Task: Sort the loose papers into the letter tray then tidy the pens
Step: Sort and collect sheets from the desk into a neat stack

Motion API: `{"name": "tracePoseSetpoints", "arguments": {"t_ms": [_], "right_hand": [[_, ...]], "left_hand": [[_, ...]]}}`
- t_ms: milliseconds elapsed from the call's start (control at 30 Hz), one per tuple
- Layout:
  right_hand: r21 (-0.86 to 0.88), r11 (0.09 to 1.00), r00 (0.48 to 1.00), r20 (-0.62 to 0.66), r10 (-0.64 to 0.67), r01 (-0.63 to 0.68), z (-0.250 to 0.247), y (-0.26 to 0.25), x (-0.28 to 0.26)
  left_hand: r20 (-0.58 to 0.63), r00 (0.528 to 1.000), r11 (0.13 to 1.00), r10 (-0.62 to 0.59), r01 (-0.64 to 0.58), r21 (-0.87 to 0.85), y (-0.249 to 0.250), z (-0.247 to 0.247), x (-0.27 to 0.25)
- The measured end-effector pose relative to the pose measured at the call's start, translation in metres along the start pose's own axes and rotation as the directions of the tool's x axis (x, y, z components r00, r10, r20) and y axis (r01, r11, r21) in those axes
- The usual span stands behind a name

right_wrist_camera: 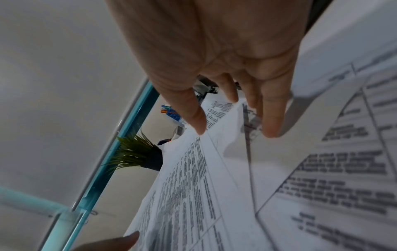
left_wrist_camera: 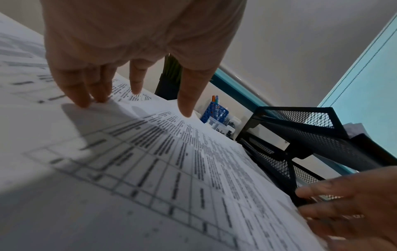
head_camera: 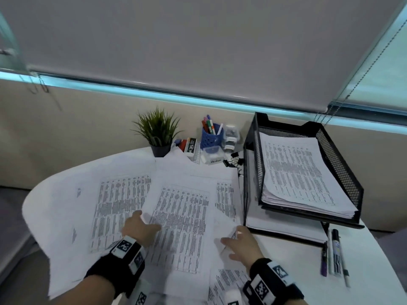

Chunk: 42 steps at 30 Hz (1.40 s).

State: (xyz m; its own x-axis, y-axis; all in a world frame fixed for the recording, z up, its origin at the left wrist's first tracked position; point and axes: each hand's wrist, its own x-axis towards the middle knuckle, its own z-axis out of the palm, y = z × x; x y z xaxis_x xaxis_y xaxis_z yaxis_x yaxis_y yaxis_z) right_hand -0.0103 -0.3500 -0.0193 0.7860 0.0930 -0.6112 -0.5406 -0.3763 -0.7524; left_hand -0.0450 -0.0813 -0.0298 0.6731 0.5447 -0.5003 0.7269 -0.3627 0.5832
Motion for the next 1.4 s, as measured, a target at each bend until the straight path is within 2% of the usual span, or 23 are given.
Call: {"name": "tracePoseSetpoints", "arguments": {"t_ms": [133,233,333,400,467,500,567,800,933,1033,1167,1300,1400], "right_hand": [[0.103,0.994,0.997,-0.063,0.035,-0.028,0.017,-0.001,0.002],[0.119,0.992,0.994,-0.104,0.045,-0.032,0.027,-0.005,0.003],[0.098,0.994,0.974,-0.217,0.059,-0.039,0.032,-0.004,0.009],[0.125,0.992,0.958,-0.280,0.064,-0.030,0.035,-0.002,0.013],[0.188,0.982,0.952,-0.297,0.068,-0.012,0.038,0.005,0.020],[0.219,0.976,0.951,-0.301,0.073,-0.005,0.038,0.014,0.029],[0.259,0.966,0.953,-0.292,0.082,-0.004,0.045,0.009,0.025],[0.201,0.976,0.967,-0.253,-0.032,0.085,0.047,-0.004,0.017],[0.108,0.983,0.933,-0.344,-0.102,0.147,0.036,-0.015,0.018],[-0.005,0.981,0.892,-0.415,-0.179,0.194,0.022,-0.027,0.015],[-0.100,0.965,0.841,-0.474,-0.260,0.242,0.002,-0.050,-0.002],[-0.139,0.942,0.796,-0.507,-0.331,0.304,-0.018,-0.077,-0.029],[-0.142,0.921,0.750,-0.541,-0.380,0.364,-0.029,-0.101,-0.055]], "left_hand": [[0.072,0.997,0.997,0.020,-0.015,-0.071,-0.016,0.000,0.014],[0.144,0.987,0.998,0.066,-0.065,-0.016,-0.014,-0.005,0.010],[0.262,0.959,0.993,0.109,-0.119,0.023,-0.018,-0.013,0.010],[0.228,0.961,0.979,0.160,-0.184,0.092,-0.025,-0.025,0.015],[0.109,0.973,0.939,0.202,-0.224,0.261,-0.033,-0.038,0.023],[0.050,0.979,0.912,0.196,-0.201,0.359,-0.037,-0.043,0.025],[-0.006,0.983,0.883,0.183,-0.162,0.441,-0.045,-0.051,0.028],[0.184,0.944,0.782,0.273,-0.329,0.530,-0.058,-0.043,0.027],[0.196,0.927,0.804,0.321,-0.376,0.460,-0.058,-0.049,0.033],[0.077,0.953,0.876,0.292,-0.299,0.380,-0.057,-0.064,0.041],[-0.056,0.993,0.894,0.103,-0.068,0.444,-0.064,-0.086,0.060],[-0.141,0.989,0.923,-0.053,0.102,0.371,-0.073,-0.094,0.079],[-0.168,0.981,0.922,-0.094,0.150,0.357,-0.072,-0.094,0.085]]}}
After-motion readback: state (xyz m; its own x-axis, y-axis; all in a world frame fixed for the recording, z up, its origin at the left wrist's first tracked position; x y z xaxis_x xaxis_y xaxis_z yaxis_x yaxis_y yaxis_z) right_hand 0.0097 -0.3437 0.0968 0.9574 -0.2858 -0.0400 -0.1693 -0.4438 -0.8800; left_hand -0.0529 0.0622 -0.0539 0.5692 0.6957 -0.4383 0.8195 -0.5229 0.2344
